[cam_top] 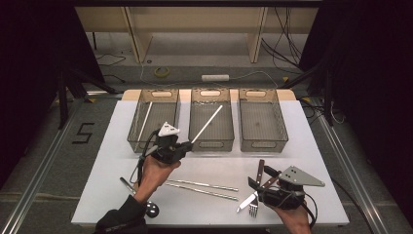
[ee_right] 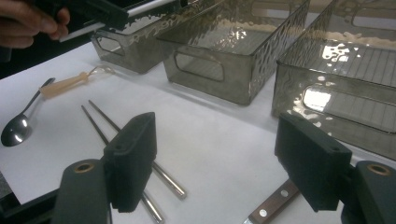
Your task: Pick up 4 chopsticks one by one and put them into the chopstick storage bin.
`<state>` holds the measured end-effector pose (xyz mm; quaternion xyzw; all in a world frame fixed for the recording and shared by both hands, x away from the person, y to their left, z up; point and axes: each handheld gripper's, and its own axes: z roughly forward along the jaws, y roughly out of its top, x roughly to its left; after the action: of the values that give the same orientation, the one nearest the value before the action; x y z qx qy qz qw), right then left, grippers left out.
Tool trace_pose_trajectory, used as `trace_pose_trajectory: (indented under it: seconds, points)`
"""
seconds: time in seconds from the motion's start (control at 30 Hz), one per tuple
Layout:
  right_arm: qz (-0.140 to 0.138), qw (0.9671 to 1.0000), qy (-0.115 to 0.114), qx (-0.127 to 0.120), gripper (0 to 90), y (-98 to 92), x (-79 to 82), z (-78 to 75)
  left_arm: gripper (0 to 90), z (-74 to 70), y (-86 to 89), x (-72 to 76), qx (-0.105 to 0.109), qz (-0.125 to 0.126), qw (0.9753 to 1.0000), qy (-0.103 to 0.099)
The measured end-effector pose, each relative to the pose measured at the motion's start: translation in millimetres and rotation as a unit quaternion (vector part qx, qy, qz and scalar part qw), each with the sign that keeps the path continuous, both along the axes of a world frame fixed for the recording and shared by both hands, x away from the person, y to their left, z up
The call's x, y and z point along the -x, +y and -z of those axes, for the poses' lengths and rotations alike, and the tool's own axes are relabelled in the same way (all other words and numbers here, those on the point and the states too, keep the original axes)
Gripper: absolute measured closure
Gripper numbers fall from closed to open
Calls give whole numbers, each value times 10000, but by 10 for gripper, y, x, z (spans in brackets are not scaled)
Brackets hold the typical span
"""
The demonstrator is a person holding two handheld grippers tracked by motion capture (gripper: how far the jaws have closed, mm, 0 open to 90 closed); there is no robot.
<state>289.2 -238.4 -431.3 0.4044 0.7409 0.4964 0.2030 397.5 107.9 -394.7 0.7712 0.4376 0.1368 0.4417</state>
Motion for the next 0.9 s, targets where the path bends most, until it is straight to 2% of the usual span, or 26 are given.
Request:
trace_pose_trajectory:
  seconds: [0.1, 0.37, 0.67, 0.9]
  points:
    - [-4, 10000, 3, -7, 306, -2, 1, -1, 849, -59, 86, -110, 32, -45, 10000, -22]
    - [-19, 10000, 49, -1, 306, 9, -11, 14, 849, -145, 443, -364, 35, -542, 9985, -37]
    - [-46, 10000, 69, 30, 306, 22, -19, 25, 849, -73, 867, -628, 35, -1132, 9935, 87]
    - [-42, 10000, 63, 24, 306, 18, -17, 22, 849, -24, 1046, -735, 18, -1407, 9899, 148]
